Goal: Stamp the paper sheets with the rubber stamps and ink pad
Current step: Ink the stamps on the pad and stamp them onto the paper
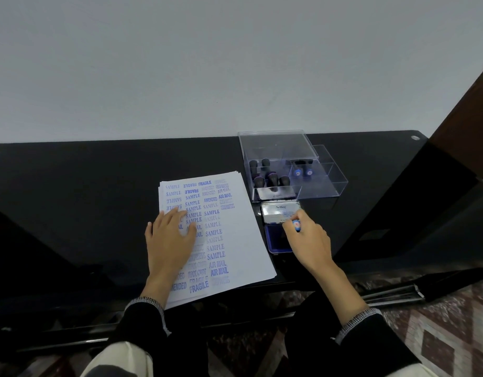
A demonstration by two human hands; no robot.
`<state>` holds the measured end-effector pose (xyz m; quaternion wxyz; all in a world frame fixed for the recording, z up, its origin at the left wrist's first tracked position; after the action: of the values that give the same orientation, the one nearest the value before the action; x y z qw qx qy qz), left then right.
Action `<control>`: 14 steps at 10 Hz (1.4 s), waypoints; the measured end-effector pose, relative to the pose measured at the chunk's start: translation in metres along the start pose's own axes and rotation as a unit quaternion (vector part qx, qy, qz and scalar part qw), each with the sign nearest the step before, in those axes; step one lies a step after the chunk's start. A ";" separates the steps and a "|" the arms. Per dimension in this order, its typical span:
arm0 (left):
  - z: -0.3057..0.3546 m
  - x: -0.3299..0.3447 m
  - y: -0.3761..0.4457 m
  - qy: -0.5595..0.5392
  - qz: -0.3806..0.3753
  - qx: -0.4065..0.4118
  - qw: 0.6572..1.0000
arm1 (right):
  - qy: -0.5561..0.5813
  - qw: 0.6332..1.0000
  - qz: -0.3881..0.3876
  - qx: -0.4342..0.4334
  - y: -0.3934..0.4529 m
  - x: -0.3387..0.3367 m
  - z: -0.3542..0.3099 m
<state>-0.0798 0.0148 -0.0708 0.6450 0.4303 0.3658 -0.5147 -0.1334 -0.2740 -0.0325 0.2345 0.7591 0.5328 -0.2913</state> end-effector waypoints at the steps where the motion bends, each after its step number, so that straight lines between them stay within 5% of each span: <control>1: 0.000 0.000 0.000 -0.001 0.002 -0.001 1.000 | 0.007 1.000 0.009 -0.009 0.000 0.000 0.002; 9: -0.001 0.001 0.000 0.002 0.004 0.003 1.000 | -0.004 0.997 -0.075 -0.005 0.016 -0.003 -0.002; 14: -0.001 0.001 0.000 0.007 0.001 0.005 1.000 | -0.105 0.984 0.034 -0.138 -0.021 0.006 0.002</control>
<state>-0.0799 0.0155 -0.0720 0.6409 0.4377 0.3667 -0.5130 -0.1524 -0.2644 -0.0388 0.4008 0.7027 0.5142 -0.2849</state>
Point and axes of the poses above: each hand's wrist, its own y-axis towards the middle knuckle, its own x-axis out of the palm, z = x × y, the point moved 4 cm from there along y, towards the middle knuckle, and after that the axes turned 8 degrees about y, right-handed, at the moved point
